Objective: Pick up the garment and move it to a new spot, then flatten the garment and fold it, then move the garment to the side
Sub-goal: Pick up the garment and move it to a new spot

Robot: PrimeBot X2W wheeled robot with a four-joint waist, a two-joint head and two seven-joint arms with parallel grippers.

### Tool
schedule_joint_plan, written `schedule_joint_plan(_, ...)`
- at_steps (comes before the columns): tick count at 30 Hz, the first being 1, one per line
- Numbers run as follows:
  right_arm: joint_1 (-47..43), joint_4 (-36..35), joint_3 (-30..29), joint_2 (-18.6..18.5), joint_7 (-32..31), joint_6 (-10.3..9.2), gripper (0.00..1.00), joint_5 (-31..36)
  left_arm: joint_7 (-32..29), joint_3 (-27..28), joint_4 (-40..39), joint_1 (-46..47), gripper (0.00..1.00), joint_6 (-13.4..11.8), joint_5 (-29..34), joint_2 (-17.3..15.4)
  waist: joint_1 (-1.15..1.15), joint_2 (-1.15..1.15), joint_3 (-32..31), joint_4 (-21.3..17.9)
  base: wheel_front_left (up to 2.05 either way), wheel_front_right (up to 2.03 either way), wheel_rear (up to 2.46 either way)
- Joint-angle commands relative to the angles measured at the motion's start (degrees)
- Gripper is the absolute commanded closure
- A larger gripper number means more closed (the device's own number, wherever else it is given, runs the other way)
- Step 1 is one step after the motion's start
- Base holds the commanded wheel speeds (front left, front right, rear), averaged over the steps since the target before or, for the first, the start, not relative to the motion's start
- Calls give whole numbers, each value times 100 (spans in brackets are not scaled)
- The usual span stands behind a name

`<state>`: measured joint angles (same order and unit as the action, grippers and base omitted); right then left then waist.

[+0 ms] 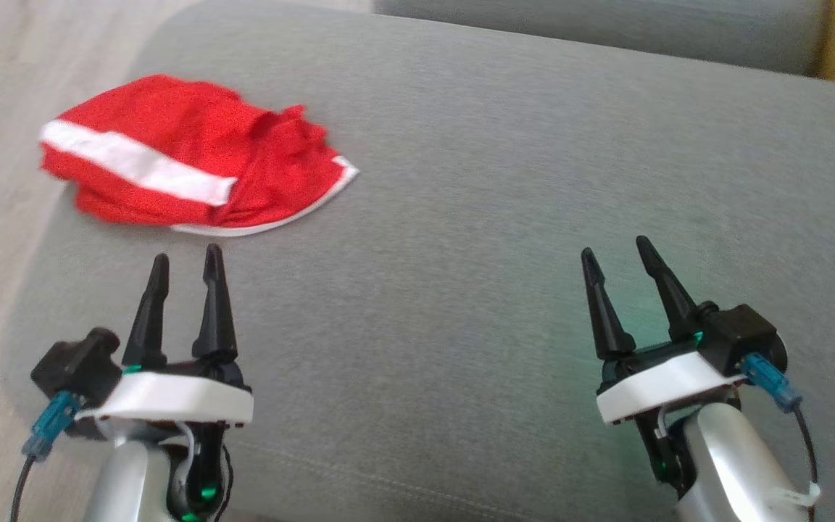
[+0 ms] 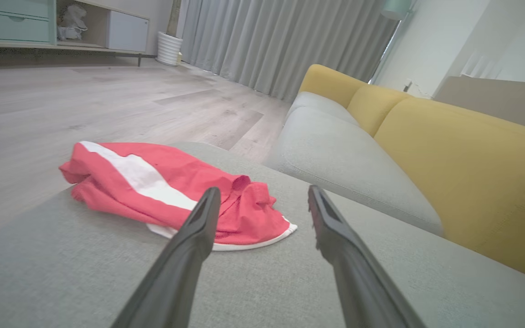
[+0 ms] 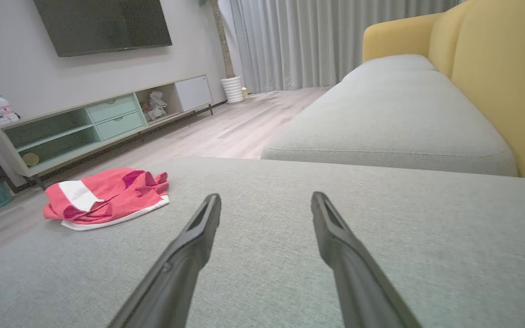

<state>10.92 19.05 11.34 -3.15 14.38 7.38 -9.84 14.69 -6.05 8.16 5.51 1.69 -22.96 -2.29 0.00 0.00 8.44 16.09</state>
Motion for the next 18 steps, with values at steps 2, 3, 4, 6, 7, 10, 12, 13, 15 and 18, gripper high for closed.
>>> schedule_joint_plan(2,1,-118,203,27,62,11,0,13,31,255,-201,22,0,-28,-51,-59,0,0,-99,407,0,0,0)
schedule_joint_plan(3,-7,-103,218,27,62,11,0,7,31,261,-197,0,0,-27,-52,-59,0,0,-116,463,0,0,0)
schedule_joint_plan(4,-16,-93,230,27,62,11,0,1,31,265,-194,-19,0,-26,-56,-59,0,0,-132,516,0,0,0)
schedule_joint_plan(6,-34,-74,261,27,62,11,0,-13,31,267,-184,-52,0,-14,-55,-59,0,0,-164,607,0,0,0)
schedule_joint_plan(7,-40,-62,283,27,62,11,0,-20,31,267,-182,-68,0,-12,-54,-59,0,0,-177,644,0,0,0)
schedule_joint_plan(10,-57,-34,338,27,62,11,0,-39,31,257,-179,-101,0,-22,-57,-59,0,0,-216,742,0,0,0)
schedule_joint_plan(12,-67,-21,366,27,62,11,0,-48,31,253,-182,-118,0,-34,-64,-59,0,0,-230,791,0,0,0)
schedule_joint_plan(13,-71,-14,376,27,62,11,0,-47,31,248,-184,-124,0,-37,-67,-59,0,0,-237,811,0,0,0)
schedule_joint_plan(15,-80,-1,390,27,62,11,0,-47,31,243,-189,-137,0,-43,-70,-59,0,0,-245,837,0,0,0)
schedule_joint_plan(18,-86,4,406,27,62,11,0,-50,31,251,-208,-154,0,-58,-73,-59,0,0,-240,851,0,0,0)
